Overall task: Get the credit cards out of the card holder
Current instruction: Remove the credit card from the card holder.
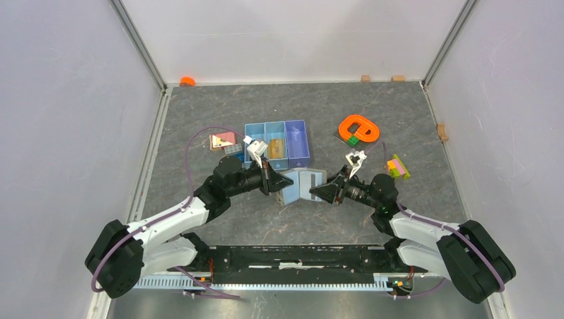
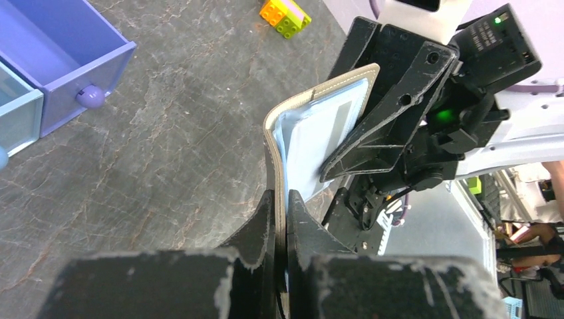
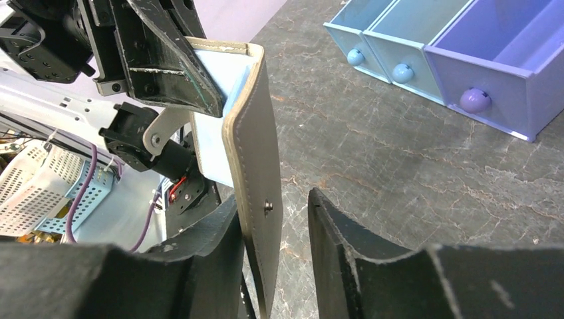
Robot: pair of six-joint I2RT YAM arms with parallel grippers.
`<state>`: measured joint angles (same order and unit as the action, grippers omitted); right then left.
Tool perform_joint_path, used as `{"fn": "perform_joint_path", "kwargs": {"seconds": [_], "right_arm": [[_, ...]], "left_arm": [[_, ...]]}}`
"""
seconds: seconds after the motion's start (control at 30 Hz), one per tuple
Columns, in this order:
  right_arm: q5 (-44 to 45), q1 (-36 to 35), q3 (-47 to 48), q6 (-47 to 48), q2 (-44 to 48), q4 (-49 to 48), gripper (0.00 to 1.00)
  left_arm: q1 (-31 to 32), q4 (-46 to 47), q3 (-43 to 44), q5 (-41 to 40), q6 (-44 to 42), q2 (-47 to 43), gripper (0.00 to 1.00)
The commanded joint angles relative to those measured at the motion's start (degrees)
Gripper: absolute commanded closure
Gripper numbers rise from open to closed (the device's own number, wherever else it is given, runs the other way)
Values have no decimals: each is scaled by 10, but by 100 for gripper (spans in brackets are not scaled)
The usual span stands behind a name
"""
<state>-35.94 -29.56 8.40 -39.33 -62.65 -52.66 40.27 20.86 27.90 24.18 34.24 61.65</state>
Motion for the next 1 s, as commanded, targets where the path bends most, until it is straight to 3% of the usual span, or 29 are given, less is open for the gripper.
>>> {"fn": "perform_joint_path", "kwargs": {"seconds": [0.0, 0.37, 0.4, 0.47, 0.5, 0.63, 0.67, 0.7, 0.77, 0.83, 0.97], "right_arm": [[-11, 1, -7, -9, -3, -57, 55], [-7, 1, -7, -17, -4, -62, 57], [-5, 1, -7, -17, -3, -60, 60], [-3, 2, -5, -15, -2, -52, 79], [-2, 1, -3, -14, -3, -46, 84], [-2, 1, -1, -19, -6, -45, 100], [-1, 1, -1, -19, -7, -43, 100], [3, 2, 0, -19, -8, -38, 100], [13, 2, 3, -13, -9, -16, 100], [22, 4, 8, -6, -10, 6, 100], [32, 10, 4, -6, -8, 16, 100]], "left_arm": [[0, 65, -4, 19, 46, -20, 98], [-5, 51, 6, 25, 50, -5, 98], [-5, 44, 8, 21, 47, -5, 98], [-5, 32, 12, 15, 42, -5, 98], [-5, 26, 13, 13, 40, -4, 98], [-7, -34, 28, -37, 26, -2, 98], [-7, -64, 34, -67, 21, -1, 97], [-7, -97, 44, -100, 16, 1, 94], [-8, -178, 67, -196, 13, 7, 77], [-12, -224, 80, -238, 8, 15, 44], [-13, -236, 81, -274, 16, 18, 33]]}}
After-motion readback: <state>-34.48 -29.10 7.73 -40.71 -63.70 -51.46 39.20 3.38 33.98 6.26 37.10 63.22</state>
